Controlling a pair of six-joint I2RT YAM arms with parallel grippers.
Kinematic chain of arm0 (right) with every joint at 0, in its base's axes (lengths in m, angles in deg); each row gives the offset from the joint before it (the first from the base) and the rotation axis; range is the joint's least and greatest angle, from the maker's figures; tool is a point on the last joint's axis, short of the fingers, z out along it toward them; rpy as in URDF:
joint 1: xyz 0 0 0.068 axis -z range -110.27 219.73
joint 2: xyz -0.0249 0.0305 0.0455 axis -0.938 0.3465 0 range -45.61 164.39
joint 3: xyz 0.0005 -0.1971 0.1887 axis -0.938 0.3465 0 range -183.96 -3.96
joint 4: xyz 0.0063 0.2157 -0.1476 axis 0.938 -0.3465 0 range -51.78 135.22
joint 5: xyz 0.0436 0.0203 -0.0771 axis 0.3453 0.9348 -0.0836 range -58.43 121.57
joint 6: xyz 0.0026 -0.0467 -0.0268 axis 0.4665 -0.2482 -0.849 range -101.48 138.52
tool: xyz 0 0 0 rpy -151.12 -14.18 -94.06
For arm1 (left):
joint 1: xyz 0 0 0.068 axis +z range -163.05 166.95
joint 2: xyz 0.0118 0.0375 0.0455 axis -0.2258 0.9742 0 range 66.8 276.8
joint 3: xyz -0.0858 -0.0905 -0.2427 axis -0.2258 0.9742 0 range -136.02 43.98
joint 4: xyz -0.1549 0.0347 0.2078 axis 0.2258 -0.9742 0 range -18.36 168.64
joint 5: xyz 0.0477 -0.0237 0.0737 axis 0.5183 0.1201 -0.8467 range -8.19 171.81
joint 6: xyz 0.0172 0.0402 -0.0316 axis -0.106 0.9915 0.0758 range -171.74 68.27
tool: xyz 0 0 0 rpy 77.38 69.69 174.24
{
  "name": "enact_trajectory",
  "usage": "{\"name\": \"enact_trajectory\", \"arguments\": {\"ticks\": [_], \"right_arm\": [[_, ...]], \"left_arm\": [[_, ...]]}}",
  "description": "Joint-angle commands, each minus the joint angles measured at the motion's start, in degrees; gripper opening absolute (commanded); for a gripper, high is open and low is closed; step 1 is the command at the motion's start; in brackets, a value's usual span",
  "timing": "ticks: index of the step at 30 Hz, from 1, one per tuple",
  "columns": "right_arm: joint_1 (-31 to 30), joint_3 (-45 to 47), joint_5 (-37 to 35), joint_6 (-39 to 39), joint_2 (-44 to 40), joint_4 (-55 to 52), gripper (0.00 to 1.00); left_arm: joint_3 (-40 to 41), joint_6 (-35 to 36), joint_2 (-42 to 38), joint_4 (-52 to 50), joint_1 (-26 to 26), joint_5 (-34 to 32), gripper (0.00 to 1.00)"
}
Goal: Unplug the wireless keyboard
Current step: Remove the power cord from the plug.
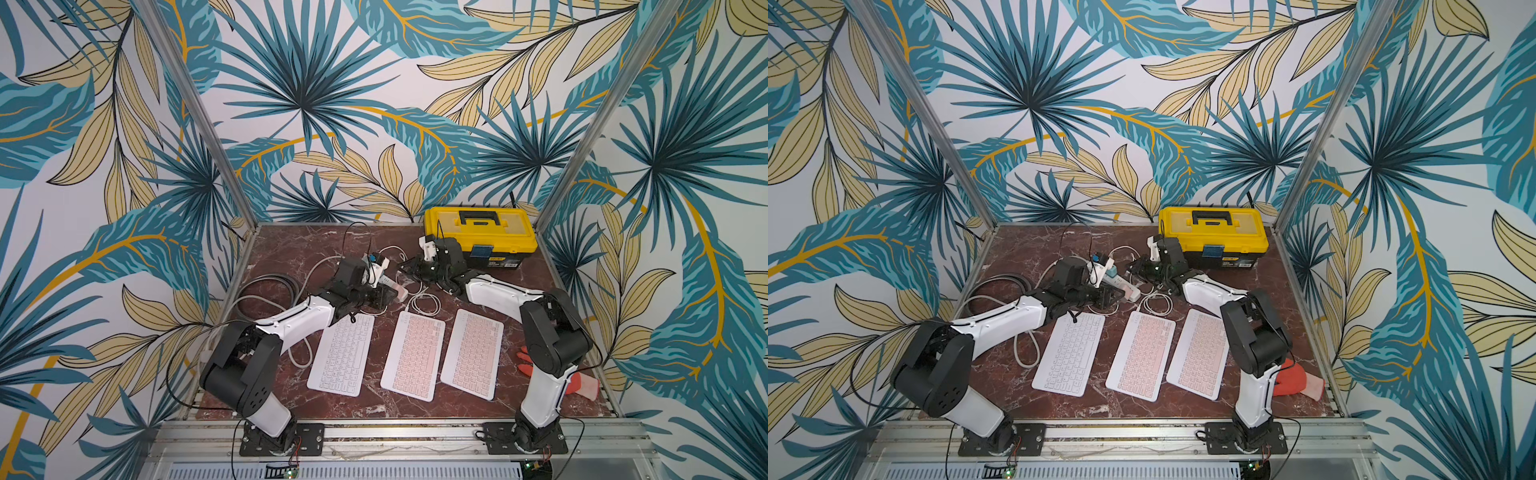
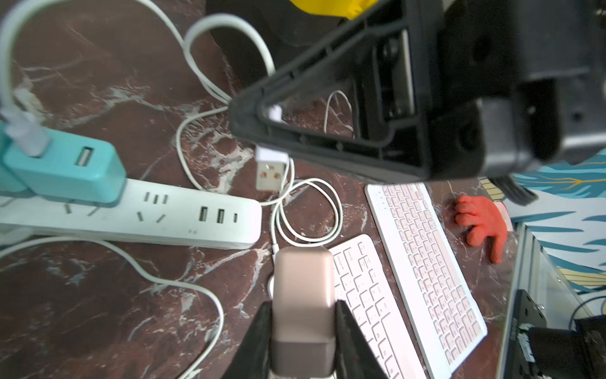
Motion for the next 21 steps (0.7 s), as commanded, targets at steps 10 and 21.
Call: {"name": "enact_trajectory", "arguments": {"ticks": [10,21], "right_arm": [[0.87,0.12,-8.38,-9.22,-7.34,-10.73,0.00],[3.99,-1.97,-16.31,-25.92,-12.77,-31.62,0.01]], "left_arm": [[-2.37,-0.53,1.73,-0.82,0.23,1.37,0.00],[-1.34,-2.07,-0.95,-0.87,3.09,-0.59,0.00]]}}
